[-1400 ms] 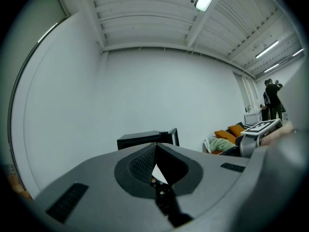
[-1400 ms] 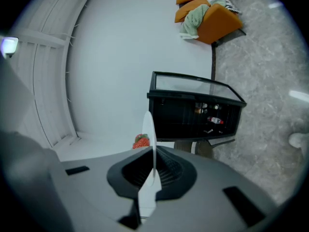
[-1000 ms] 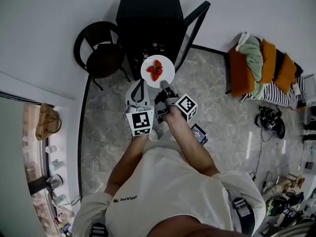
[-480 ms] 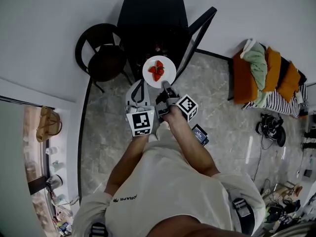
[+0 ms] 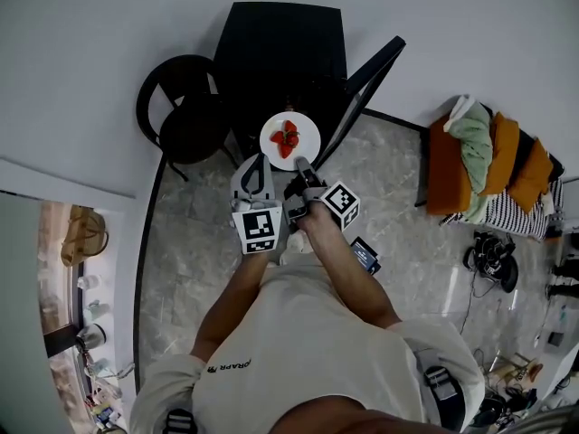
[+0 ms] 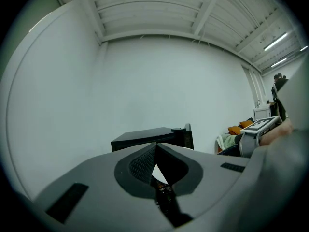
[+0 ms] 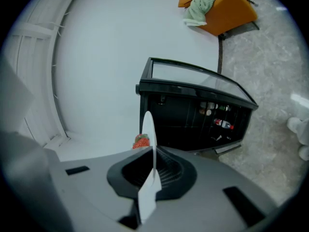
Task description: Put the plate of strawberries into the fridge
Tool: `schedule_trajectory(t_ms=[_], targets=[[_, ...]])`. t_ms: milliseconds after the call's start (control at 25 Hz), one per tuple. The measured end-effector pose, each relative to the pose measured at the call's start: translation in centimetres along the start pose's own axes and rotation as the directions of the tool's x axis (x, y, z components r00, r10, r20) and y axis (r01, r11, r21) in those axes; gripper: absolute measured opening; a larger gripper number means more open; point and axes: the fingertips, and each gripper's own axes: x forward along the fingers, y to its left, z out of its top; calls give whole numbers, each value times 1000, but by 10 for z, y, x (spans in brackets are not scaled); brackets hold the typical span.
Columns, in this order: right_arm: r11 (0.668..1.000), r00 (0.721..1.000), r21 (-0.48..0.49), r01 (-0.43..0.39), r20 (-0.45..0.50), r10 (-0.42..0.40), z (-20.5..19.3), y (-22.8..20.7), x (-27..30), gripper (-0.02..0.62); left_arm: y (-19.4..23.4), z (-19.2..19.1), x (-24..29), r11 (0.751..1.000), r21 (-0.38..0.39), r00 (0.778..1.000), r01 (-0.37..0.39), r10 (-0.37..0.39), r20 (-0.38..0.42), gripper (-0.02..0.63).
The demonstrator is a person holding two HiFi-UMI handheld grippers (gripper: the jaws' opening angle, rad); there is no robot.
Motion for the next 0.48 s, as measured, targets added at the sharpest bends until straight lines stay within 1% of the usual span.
schedule_trajectory(t_ms=[200,480], targets=[[1000,1000,-17,0,-20,0,9,0,10,18,-4,5,16,1000,15,1000,-17,17,1,3],[1000,1000,-5,6,-25,-6,16,-8,30,18,6,-2,31,999,-2,999,-41,41,-13,3]])
